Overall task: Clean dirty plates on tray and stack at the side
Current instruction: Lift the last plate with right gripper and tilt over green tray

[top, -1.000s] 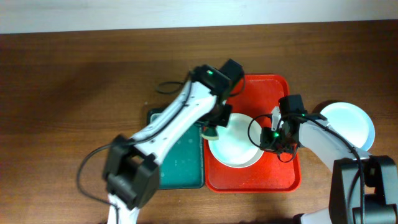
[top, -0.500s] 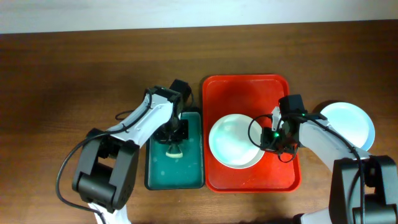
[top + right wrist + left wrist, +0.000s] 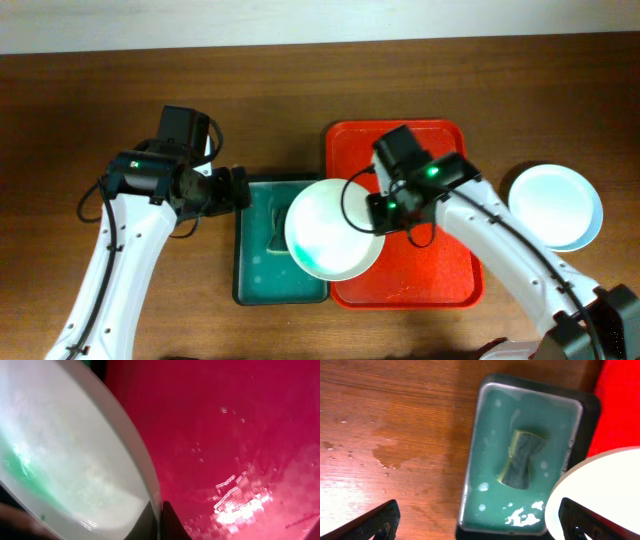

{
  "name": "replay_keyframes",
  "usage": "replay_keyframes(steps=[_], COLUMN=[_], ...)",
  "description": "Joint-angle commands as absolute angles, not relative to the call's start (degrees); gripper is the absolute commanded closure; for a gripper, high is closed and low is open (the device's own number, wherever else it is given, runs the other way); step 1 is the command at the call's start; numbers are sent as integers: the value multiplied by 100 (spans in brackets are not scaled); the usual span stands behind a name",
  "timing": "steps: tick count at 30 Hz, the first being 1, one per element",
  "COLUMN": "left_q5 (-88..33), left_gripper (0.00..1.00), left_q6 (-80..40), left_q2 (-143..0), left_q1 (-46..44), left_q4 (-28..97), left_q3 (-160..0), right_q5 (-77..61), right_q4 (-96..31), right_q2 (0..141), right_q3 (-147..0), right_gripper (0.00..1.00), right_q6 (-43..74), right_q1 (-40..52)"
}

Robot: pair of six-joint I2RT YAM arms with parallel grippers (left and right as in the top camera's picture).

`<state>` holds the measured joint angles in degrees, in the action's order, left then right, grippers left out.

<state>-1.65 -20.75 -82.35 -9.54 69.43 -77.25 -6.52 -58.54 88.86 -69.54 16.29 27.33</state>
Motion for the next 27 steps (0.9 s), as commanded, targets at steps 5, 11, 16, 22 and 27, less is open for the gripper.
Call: replay_keyframes(steps=[5,11,16,22,27], left_q5=[-3,-3,-3,-3,-3], left_gripper=[1,1,1,1,1], left_q6=[-1968,-1968,-1968,-1968,-1968], left_q2=[-8141,-8141,-8141,-8141,-8141], left_q1=[-915,-915,-915,-915,-915], left_q4=[6952,6952,6952,6952,6952], left_q3=[-7804,-7804,-7804,-7804,-7804], right_q5=[2565,4915,5909,6521,6517], right_q4=[-5177,-5092,-5118,-5094,-4947], right_q2=[8847,8847,8847,8847,8847], right_q3=[-7476,-7557,-7557,-7557,-7557], right_gripper=[96,96,96,96,96], right_q6=[2346,2346,2349,2349,2604], right_q1=[4152,5369,6394,6862,6764])
